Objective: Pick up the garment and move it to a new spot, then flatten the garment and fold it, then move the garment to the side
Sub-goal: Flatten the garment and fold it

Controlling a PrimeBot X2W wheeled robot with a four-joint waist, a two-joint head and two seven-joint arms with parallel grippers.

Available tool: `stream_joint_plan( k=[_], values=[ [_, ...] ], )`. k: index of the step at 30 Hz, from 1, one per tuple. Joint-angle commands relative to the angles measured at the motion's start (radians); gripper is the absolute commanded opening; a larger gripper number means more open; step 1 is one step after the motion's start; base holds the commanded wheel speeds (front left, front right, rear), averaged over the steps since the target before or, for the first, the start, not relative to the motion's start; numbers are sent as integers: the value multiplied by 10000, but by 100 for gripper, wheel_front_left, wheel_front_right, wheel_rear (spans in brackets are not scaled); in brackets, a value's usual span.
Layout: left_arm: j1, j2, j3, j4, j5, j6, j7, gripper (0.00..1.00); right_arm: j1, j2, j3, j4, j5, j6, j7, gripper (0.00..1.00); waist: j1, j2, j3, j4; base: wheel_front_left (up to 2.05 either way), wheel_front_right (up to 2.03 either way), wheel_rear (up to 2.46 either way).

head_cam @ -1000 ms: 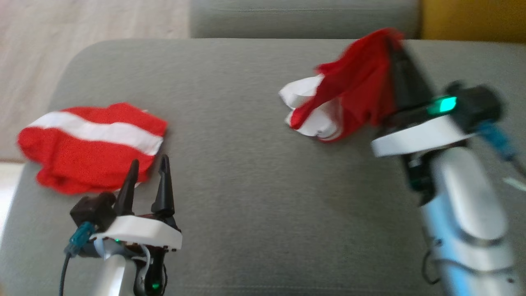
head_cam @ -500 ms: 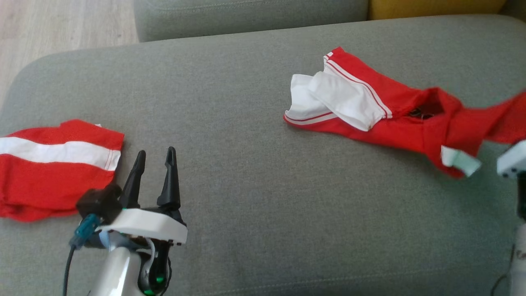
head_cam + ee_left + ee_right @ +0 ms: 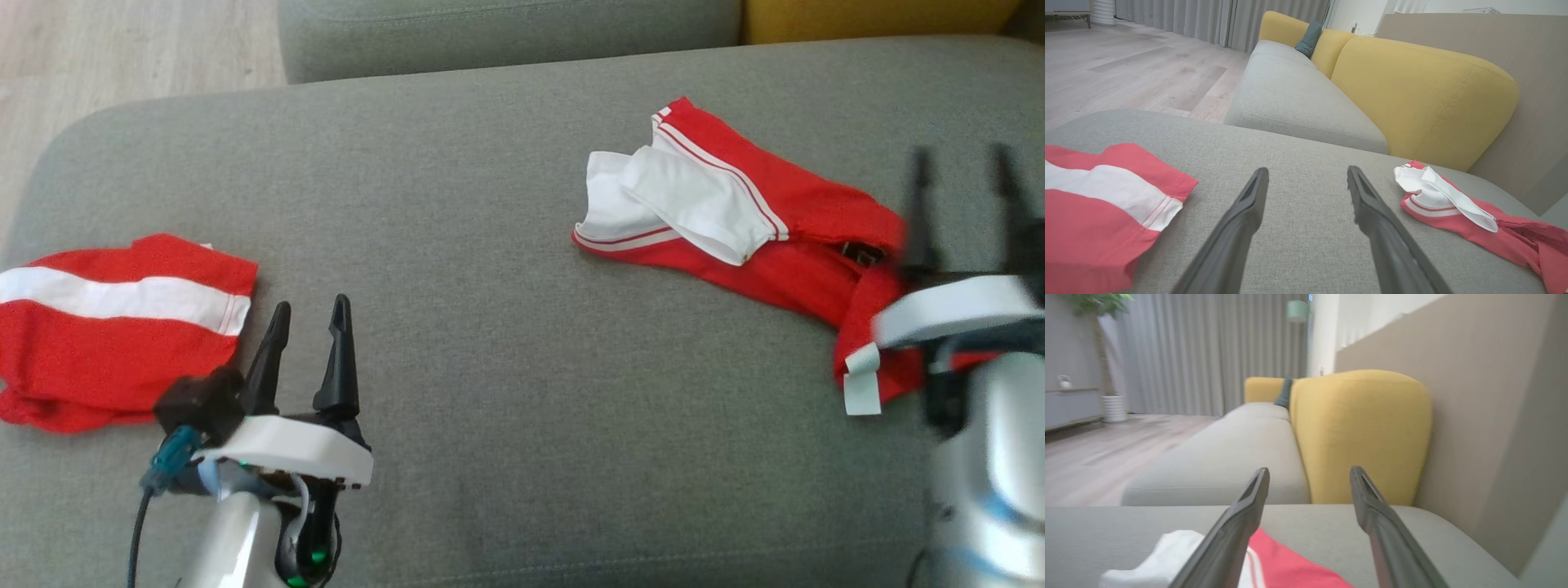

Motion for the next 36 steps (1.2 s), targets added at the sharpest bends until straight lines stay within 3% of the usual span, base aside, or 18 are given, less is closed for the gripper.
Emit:
stream_joint_plan(
  k=[1,7,18,36],
  values=[
    [-458,74,337,-364,50,-45,-122,100,118,95,823,-502,293,-7,-329,100,0,0,-49,58,0,0,0],
    [-365,74,265,-473,18,-3,-122,100,1062,170,2661,-865,1071,-7,-964,100,0,0,-181,314,0,0,0],
    [-82,74,225,-569,-15,48,-122,100,1993,199,4179,-623,1393,-7,-1290,100,0,0,-257,673,0,0,0],
    [-460,74,-291,-514,11,6,-122,100,630,202,2804,961,692,-7,-1059,100,0,0,706,1732,0,0,0]
  ],
)
